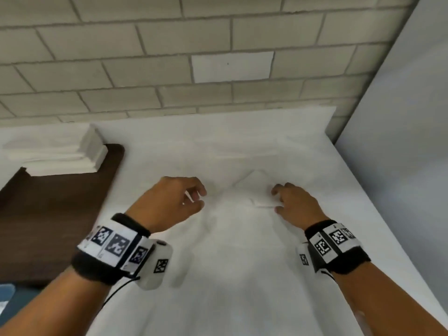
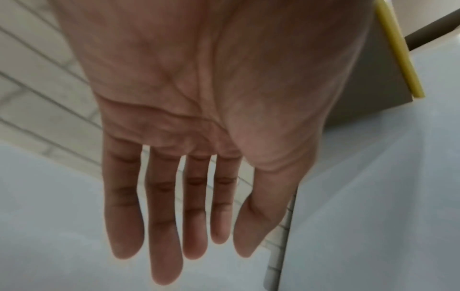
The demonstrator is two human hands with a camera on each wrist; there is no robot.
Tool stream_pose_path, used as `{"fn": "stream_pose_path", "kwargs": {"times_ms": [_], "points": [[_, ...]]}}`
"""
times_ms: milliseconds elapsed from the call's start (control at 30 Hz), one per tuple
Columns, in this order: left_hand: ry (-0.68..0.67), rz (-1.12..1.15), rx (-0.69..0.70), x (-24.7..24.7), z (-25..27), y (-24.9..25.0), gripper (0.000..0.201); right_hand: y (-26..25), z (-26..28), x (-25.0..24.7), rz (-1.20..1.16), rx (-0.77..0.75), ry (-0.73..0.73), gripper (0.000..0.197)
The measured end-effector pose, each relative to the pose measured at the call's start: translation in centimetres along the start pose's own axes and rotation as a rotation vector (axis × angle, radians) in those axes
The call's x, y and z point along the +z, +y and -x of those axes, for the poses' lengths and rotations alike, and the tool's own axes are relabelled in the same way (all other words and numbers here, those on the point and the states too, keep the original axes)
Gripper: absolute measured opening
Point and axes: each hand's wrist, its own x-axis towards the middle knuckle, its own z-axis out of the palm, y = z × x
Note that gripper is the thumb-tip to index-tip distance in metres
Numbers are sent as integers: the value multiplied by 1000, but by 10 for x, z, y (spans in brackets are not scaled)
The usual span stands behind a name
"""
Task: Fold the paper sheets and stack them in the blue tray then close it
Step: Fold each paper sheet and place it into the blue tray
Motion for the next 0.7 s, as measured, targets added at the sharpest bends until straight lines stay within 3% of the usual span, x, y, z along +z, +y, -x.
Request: {"fn": "stream_pose_path", "kwargs": {"times_ms": [167,300,400,567,700], "points": [[-53,-95,-56,33,-67,16,16,2,6,-8,-62,-94,20,15],[-62,-316,-184,44,-110,1,33,5,7,-9,-81,-180,87,2],[-103,-404,-228,57,-120,-11,41,9,5,-12,-156,-232,93,14],[-33,-387,-224,61,-117,-14,15,16,8,-34,-454,-302,-46,29],[55,-322,-251,49,-106,-13,16,19,13,-57,-478,-433,-87,19]]}}
